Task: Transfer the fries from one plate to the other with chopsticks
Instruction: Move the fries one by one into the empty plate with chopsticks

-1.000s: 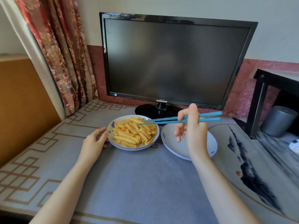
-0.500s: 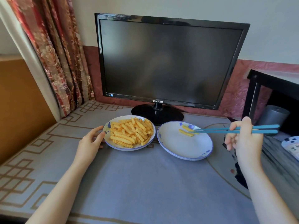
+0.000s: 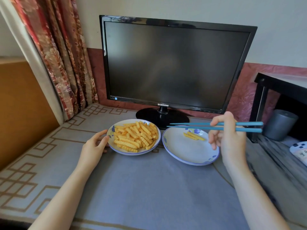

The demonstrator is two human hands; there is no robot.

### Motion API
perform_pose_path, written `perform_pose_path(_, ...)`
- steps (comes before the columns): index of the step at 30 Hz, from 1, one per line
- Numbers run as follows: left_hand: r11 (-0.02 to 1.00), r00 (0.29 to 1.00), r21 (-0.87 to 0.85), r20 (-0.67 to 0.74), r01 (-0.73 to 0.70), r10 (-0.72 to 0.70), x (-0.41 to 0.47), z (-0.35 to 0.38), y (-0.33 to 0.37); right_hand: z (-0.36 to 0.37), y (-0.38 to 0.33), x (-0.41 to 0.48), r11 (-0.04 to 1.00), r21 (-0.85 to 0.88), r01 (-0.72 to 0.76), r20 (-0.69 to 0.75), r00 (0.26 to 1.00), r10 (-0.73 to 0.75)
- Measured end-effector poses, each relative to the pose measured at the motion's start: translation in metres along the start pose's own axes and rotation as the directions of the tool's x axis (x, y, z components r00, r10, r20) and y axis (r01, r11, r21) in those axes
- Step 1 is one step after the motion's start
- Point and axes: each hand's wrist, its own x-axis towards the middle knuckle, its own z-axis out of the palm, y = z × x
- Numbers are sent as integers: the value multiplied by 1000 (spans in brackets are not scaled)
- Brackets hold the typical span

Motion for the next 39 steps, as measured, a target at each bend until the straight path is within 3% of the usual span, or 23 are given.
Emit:
perform_pose_path(6, 1000, 1000, -10, 0, 2, -2, -1, -1, 1, 45, 5, -9, 999, 10, -46, 163, 986, 44)
perform_pose_path(12, 1000, 1000, -6, -4, 1, -1, -1, -1, 2, 59, 15, -15, 998, -21, -62, 227, 972, 66)
perform_pose_path(21, 1000, 1000, -4, -1, 2, -2, -1, -1, 2, 52, 14, -14, 996, 41, -81, 91, 993, 77)
perform_pose_path(27, 1000, 1000, -5, 0, 0, 0, -1, -1, 1, 18, 3, -6, 998, 58, 2, -18, 1000, -1)
perform_pose_path(32, 1000, 1000, -7, -5, -10, 10, -2, -1, 2, -26, 9, 8, 995, -83, 47, -99, 994, -55)
perform_pose_path(39, 1000, 1000, 9, -11, -12, 12, -1, -1, 2, -58, 24, 10, 978, -207, -4, -137, 990, -24)
